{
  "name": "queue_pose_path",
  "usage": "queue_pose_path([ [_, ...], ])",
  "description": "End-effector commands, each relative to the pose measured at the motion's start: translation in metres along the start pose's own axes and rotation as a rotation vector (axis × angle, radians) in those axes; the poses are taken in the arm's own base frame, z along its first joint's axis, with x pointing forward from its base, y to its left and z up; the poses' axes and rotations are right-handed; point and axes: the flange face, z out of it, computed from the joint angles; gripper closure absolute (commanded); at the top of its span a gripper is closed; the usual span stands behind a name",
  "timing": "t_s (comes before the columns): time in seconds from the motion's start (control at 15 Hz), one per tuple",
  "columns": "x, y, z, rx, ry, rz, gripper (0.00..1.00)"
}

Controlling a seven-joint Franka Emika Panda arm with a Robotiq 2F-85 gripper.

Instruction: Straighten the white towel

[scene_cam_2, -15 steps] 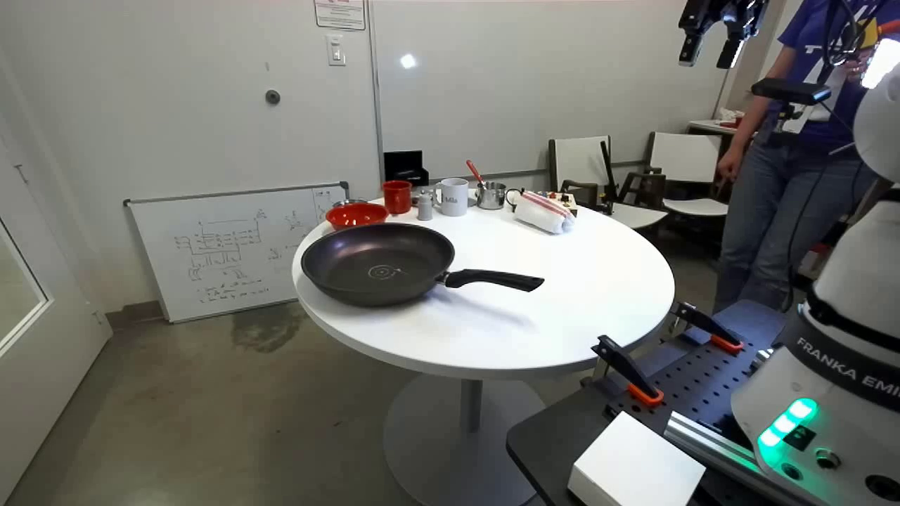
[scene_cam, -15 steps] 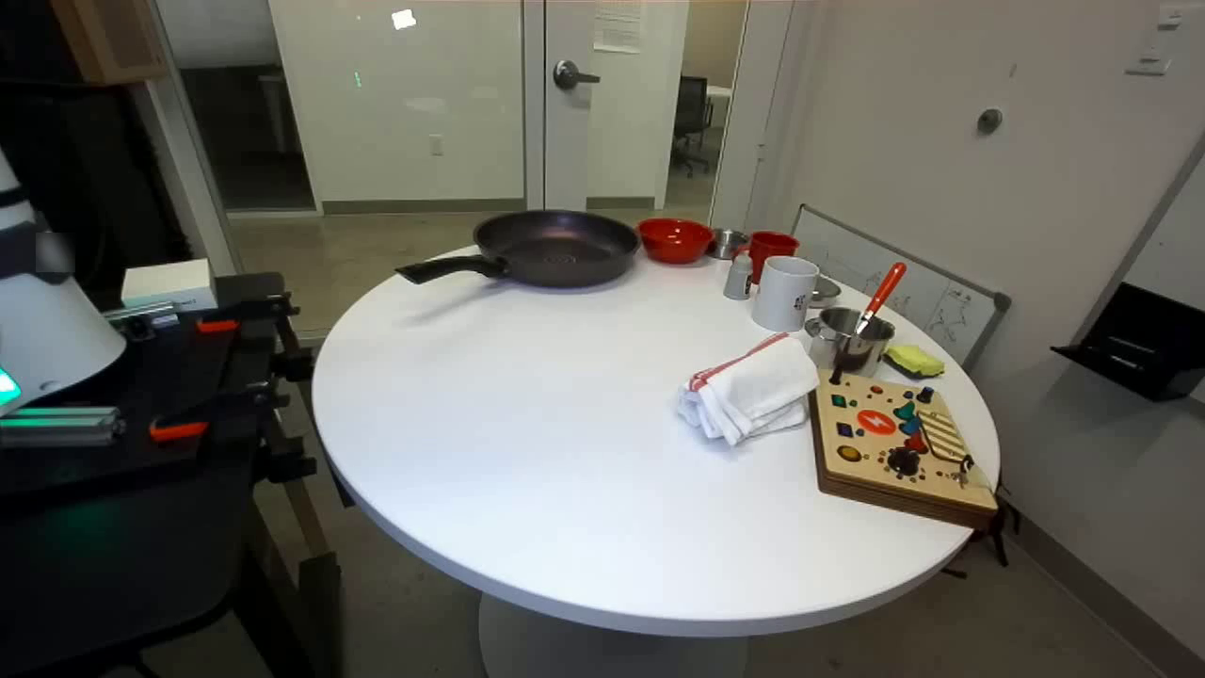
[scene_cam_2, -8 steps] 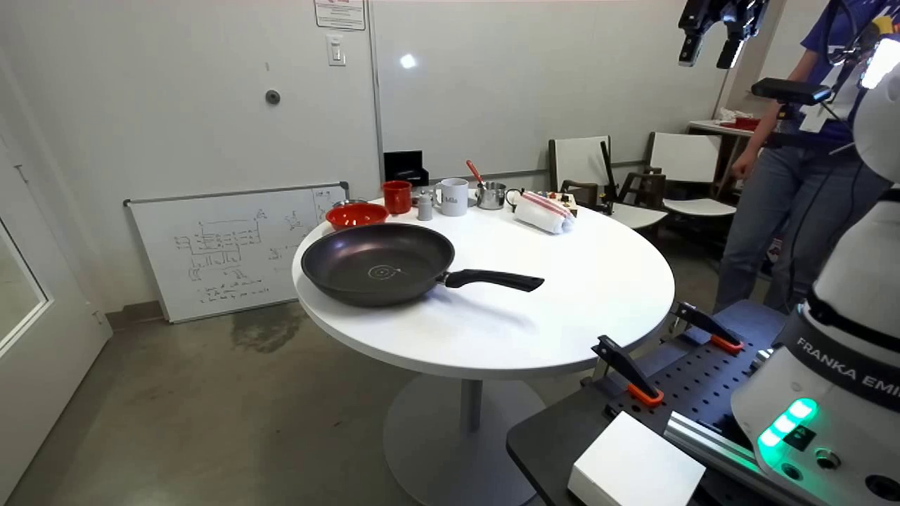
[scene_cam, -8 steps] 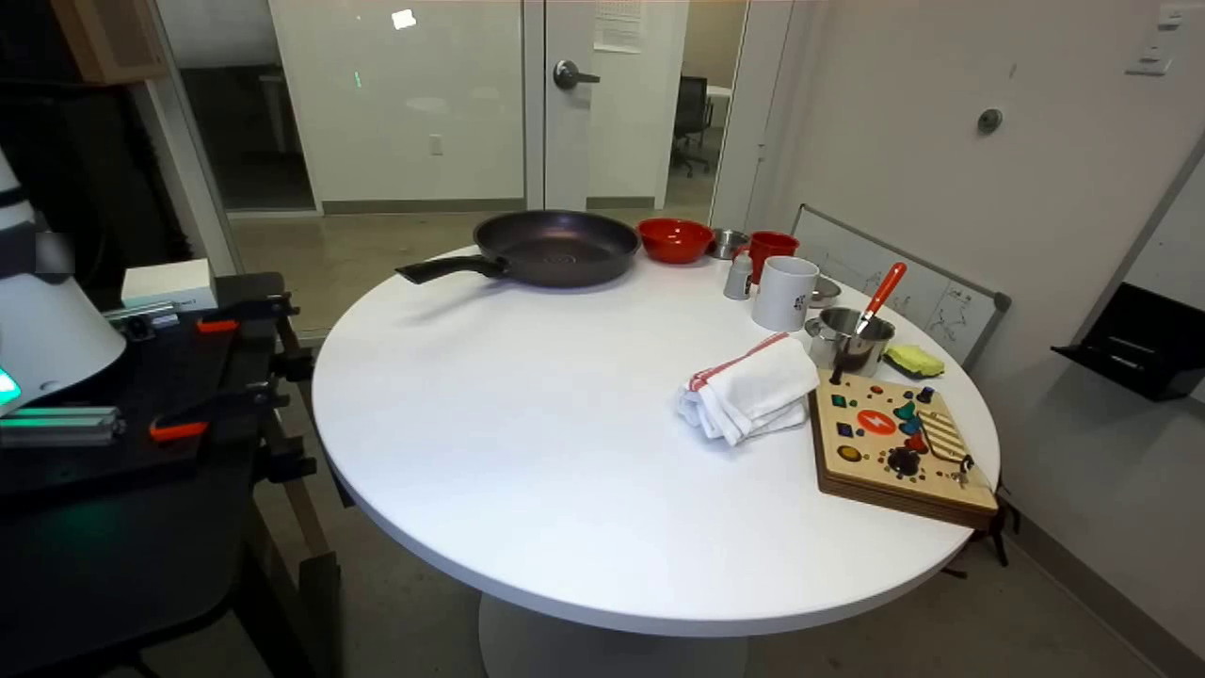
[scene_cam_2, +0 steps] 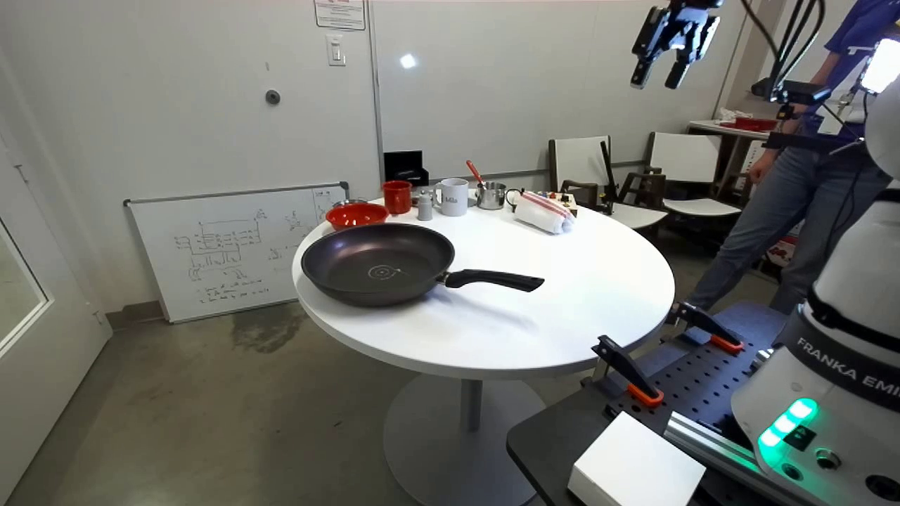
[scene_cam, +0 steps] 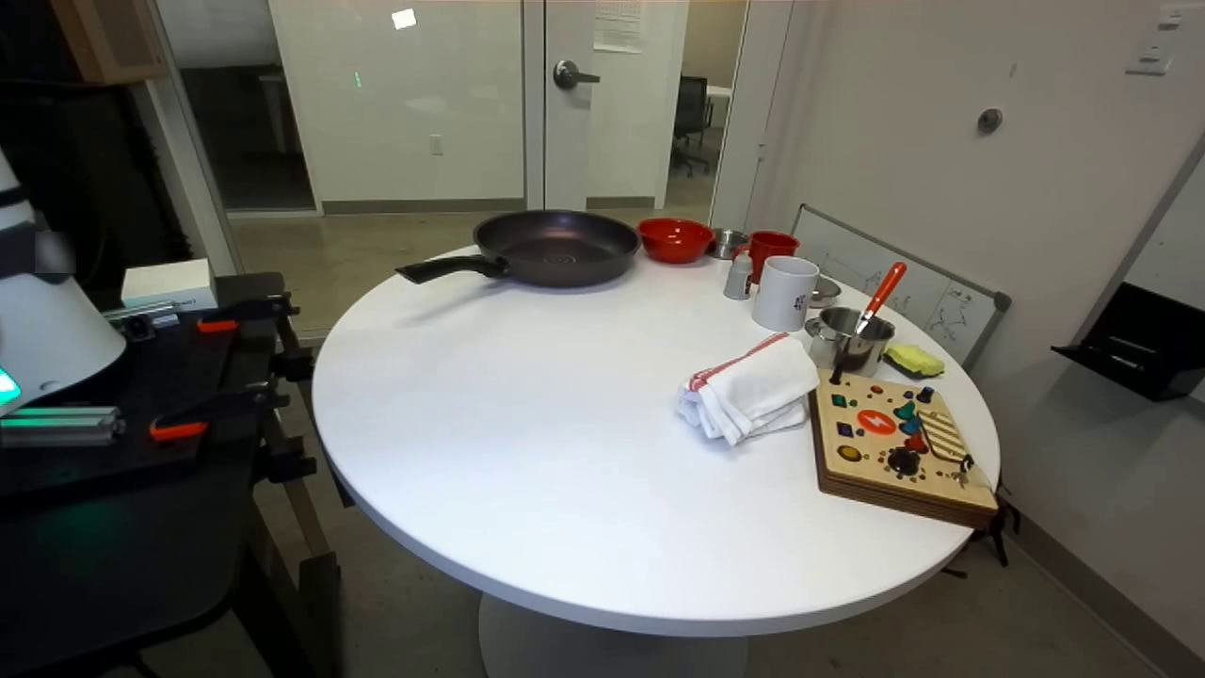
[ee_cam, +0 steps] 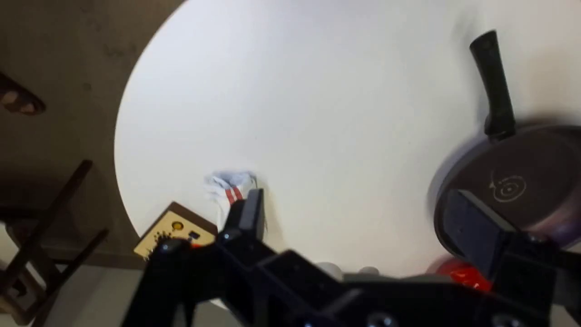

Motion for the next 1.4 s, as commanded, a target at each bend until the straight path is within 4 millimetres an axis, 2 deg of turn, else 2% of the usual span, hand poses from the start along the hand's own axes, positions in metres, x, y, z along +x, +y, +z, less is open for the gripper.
queue_pose_path([
  [0.0,0.032,-0.016,0.047,-0.015,0.095,-0.029,0.00],
  [0.07,0.040,-0.020,0.056,-0.043,0.132,-0.042,0.00],
  [0.33,0.068,-0.026,0.129,-0.101,0.182,-0.023,0.00],
  [0.6,0.095,-0.024,0.196,-0.125,0.145,0.030,0.00],
  [0.87,0.147,-0.010,0.249,-0.178,0.111,0.092,0.00],
  [1.07,0.190,0.000,0.274,-0.237,0.127,0.146,0.00],
  [1.13,0.157,-0.005,0.254,-0.195,0.123,0.116,0.00],
  [1.2,0.169,0.000,0.261,-0.205,0.127,0.129,0.00],
  [1.33,0.183,0.001,0.273,-0.213,0.131,0.137,0.00],
])
